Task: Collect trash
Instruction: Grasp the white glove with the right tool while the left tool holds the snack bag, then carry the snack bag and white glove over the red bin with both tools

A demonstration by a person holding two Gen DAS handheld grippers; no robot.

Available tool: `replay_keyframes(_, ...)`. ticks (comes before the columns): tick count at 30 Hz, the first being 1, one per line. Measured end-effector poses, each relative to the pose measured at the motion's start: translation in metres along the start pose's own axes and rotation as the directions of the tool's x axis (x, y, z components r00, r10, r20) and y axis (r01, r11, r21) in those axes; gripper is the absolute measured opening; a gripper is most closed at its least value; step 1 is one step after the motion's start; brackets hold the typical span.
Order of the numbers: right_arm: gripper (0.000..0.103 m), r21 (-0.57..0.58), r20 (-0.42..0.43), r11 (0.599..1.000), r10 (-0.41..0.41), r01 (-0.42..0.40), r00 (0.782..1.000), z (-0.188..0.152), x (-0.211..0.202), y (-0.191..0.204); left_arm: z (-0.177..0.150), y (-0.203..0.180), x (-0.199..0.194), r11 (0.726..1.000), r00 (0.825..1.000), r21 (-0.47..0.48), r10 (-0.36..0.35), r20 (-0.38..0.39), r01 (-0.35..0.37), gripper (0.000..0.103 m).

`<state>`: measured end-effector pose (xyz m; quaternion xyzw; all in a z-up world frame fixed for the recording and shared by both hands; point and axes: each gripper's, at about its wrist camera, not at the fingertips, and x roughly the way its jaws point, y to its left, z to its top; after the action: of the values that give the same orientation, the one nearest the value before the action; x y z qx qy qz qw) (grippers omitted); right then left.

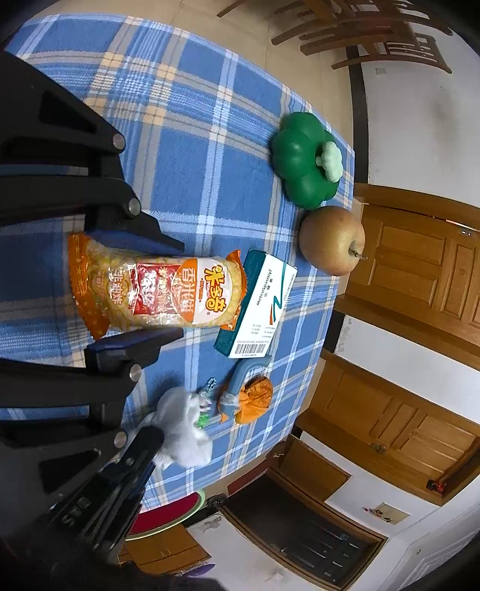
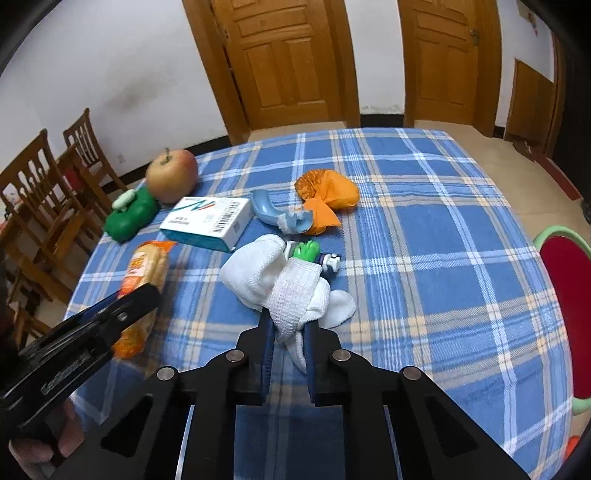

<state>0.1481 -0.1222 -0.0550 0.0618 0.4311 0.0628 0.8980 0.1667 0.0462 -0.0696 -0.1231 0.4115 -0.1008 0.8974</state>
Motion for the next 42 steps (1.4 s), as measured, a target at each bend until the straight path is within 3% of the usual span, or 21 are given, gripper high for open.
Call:
replay_keyframes(12, 0.014, 0.069, 0.068, 0.997, 0.022, -0.026, 0.997, -0.017, -0.058, -0.028, -0.001, -0.015, 0.001, 0.998, 0.999, 0.045, -0.046, -0.021, 0.047, 0.039)
replay_keyframes(16, 0.014, 0.111, 0.093, 0.994, -0.033, 0.022, 0.995, -0.024, -0.078, -0.047, -0.002, -0.026, -0.005, 0.995, 0.998, 0.082, -0.064, -0.002, 0.063, 0.039)
replay_keyframes(23, 0.014, 0.194, 0.099, 0.978, -0.098, 0.078, 0.99, -0.038, -0.097, -0.086, -0.004, -0.042, -0.013, 0.993, 0.999, 0.115, -0.034, 0.01, 0.033, 0.039)
replay_keyframes(35, 0.014, 0.321, 0.092, 0.943, -0.124, 0.089, 0.988, -0.064, -0.11, -0.136, 0.001, -0.086, -0.032, 0.984, 0.998, 0.167, -0.063, 0.031, 0.057, 0.039)
replay_keyframes(42, 0.014, 0.38, 0.131, 0.918, -0.175, 0.114, 0.976, -0.071, -0.126, -0.171, 0.0, -0.134, -0.032, 0.967, 0.997, 0.245, -0.075, 0.027, 0.066, 0.039)
